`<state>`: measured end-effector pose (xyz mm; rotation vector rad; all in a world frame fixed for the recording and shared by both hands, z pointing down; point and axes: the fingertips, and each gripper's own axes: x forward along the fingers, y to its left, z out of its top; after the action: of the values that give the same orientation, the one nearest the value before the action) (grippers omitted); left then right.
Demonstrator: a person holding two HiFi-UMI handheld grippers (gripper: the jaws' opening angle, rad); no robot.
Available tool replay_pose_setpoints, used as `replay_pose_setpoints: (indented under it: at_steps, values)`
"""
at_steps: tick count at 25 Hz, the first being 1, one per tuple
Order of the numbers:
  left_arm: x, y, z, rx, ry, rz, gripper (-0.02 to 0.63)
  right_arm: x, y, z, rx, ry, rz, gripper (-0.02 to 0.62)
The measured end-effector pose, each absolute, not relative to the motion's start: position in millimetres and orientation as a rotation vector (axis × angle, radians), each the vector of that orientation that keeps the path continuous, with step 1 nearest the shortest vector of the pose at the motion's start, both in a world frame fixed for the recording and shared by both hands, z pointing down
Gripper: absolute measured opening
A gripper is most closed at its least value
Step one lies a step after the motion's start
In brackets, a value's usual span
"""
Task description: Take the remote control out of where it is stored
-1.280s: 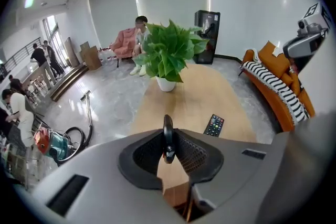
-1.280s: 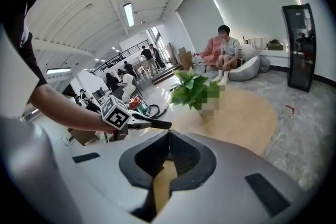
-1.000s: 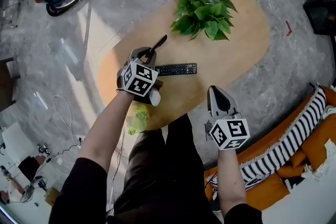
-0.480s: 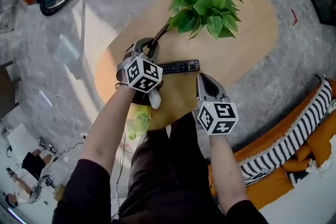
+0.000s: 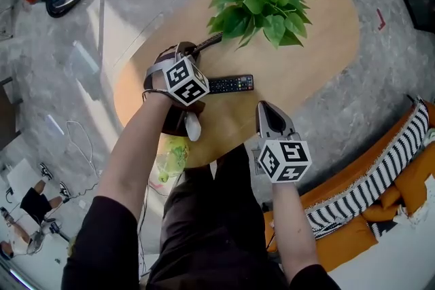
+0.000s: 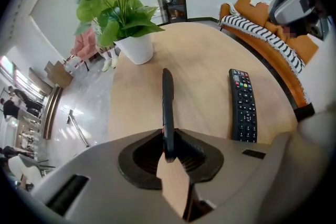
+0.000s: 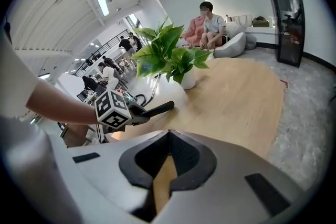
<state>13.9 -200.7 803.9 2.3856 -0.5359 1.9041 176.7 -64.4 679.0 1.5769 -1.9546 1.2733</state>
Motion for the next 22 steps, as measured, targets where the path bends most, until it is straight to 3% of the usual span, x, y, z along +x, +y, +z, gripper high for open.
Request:
replay_pose_setpoints:
  at_steps: [10,16,22]
  values:
    - [4,-183,828,2.296,-0.379,1.923,0.072,183,-52,680,1.545,-1.949,1.225,0.008]
    - [1,-172,823,2.297,-0.272,1.897,0.161,178,-43,679,1.527,-1.936,1.203,0.008]
    - [-1,-162,799,2.395,-0.178,1.961,0.161,168,-48,667,1.526,-1.962,1.134,0.008]
